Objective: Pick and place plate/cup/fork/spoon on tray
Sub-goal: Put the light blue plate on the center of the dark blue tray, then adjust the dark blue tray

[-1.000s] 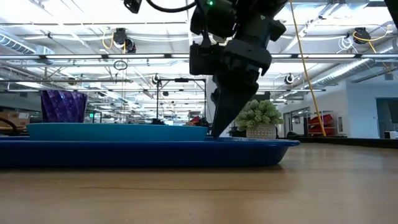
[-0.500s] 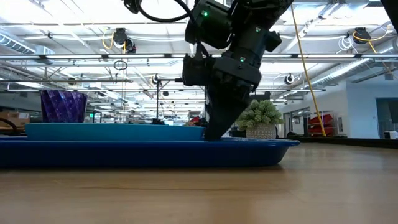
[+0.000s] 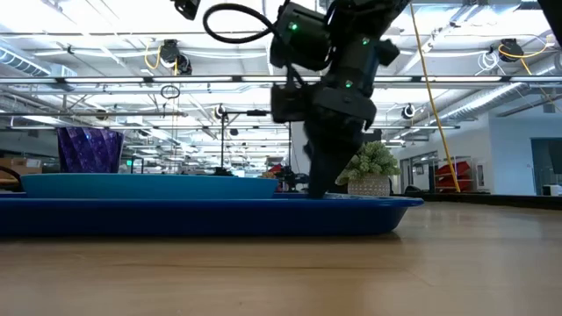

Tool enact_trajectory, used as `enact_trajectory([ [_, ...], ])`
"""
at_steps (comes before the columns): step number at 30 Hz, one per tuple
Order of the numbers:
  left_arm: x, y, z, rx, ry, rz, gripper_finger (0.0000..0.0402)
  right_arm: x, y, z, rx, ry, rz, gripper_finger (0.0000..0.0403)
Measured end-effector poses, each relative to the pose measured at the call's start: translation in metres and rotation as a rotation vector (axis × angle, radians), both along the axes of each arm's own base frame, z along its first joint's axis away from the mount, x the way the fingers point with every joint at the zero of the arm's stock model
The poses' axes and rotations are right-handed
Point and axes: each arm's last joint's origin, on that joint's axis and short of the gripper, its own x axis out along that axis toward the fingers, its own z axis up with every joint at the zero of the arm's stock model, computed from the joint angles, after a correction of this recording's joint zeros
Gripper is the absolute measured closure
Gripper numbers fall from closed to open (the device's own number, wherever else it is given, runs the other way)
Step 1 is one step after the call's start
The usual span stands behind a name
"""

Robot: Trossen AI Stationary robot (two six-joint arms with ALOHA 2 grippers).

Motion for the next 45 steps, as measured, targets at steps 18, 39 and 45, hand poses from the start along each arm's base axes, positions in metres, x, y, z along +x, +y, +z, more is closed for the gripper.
enact_trajectory([
  [18,0.000,0.000,0.000,0.017,-0.003,-0.003,0.0357,-0.013,-0.140,0.028,-0.117,-0.211,-0.073,0.0229],
  [39,0.001,0.010,0.004,0.055,-0.049,0.033,0.0357,-0.007,-0.159,-0.002,-0.121,-0.212,0.019,0.0229],
  [45,0.000,0.011,0.004,0.054,-0.046,0.036,0.0357,-0.011,-0.166,-0.002,-0.120,-0.199,0.001,0.0229],
])
